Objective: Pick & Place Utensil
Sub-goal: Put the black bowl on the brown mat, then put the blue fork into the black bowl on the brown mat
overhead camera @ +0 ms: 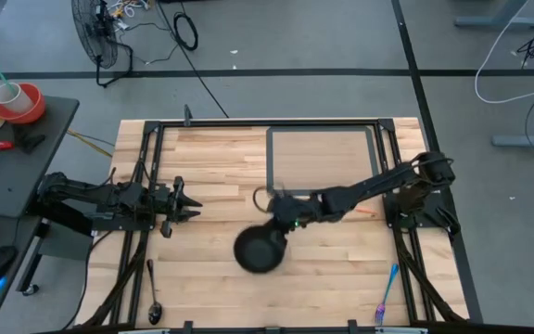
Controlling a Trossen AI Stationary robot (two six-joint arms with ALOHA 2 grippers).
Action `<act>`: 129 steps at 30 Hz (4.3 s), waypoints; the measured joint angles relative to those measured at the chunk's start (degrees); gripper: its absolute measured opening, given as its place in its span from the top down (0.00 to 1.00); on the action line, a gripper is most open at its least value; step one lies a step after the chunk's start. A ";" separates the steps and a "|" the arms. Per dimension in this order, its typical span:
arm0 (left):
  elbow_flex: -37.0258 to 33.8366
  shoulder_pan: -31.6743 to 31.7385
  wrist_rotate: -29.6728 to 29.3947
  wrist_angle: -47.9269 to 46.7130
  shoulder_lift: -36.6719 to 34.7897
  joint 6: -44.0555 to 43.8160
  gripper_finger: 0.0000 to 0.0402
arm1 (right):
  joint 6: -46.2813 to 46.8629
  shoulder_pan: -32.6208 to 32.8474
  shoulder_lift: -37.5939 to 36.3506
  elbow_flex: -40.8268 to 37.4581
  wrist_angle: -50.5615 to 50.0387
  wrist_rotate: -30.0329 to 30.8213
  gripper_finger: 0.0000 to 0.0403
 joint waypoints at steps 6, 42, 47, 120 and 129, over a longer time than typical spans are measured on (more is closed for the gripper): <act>0.02 0.00 -0.01 0.03 -0.02 0.00 0.71 | 7.37 -4.49 -2.88 0.02 -9.99 1.75 0.98; 0.00 0.00 -0.01 0.03 -0.02 -0.02 0.71 | 26.29 -28.45 -17.88 -17.33 -23.81 27.57 0.98; 0.02 0.00 -0.01 0.03 -0.02 0.00 0.71 | 28.74 -31.40 -24.88 -26.11 -15.37 28.36 0.98; 0.01 0.01 -0.01 0.03 0.00 -0.01 0.71 | 30.38 18.26 -6.37 1.10 -12.01 15.18 0.92; 0.00 0.00 0.01 0.03 0.00 -0.02 0.71 | 33.96 31.67 3.53 14.56 -31.21 3.85 0.97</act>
